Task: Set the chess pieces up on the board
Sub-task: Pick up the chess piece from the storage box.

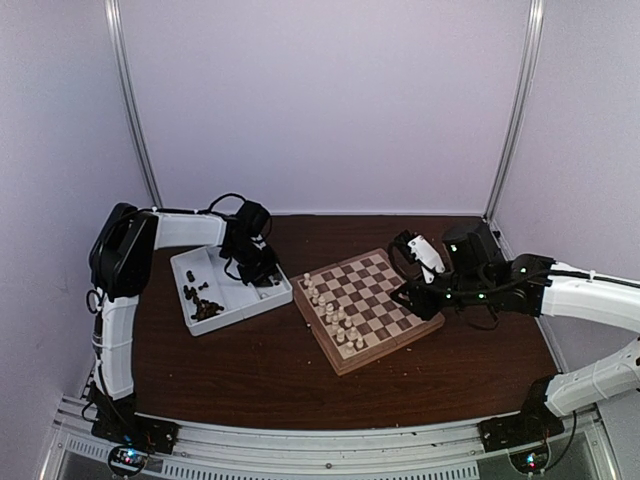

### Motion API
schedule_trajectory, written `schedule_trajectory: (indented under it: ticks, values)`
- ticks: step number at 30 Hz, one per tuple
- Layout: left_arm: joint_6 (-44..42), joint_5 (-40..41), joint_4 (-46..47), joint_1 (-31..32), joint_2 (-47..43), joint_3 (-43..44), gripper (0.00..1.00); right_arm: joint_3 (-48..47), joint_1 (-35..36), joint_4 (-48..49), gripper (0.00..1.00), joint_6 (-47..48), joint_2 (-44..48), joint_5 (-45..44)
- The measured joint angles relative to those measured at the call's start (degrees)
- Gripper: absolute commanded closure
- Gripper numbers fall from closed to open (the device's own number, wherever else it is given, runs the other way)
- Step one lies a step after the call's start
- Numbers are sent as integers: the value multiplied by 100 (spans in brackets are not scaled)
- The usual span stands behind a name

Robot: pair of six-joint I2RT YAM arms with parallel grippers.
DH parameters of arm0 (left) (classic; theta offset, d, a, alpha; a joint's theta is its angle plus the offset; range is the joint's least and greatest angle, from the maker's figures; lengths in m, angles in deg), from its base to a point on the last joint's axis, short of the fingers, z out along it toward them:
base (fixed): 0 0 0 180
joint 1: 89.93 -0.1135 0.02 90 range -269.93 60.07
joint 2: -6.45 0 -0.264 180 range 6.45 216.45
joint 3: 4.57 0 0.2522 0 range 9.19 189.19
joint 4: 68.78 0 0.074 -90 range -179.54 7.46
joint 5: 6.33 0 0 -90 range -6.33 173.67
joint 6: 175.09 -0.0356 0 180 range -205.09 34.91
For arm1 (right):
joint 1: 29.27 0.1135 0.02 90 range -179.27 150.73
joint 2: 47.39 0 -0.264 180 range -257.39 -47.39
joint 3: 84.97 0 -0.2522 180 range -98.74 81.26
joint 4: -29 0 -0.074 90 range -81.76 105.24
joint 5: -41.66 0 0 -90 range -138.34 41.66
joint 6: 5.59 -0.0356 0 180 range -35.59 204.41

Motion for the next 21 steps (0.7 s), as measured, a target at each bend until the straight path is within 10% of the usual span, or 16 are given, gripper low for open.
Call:
schedule_trajectory:
  ticks: [21]
  values:
    - [-1445, 1303, -1600, 223, 282, 861, 68, -2, 0, 11, 74, -15, 2, 9]
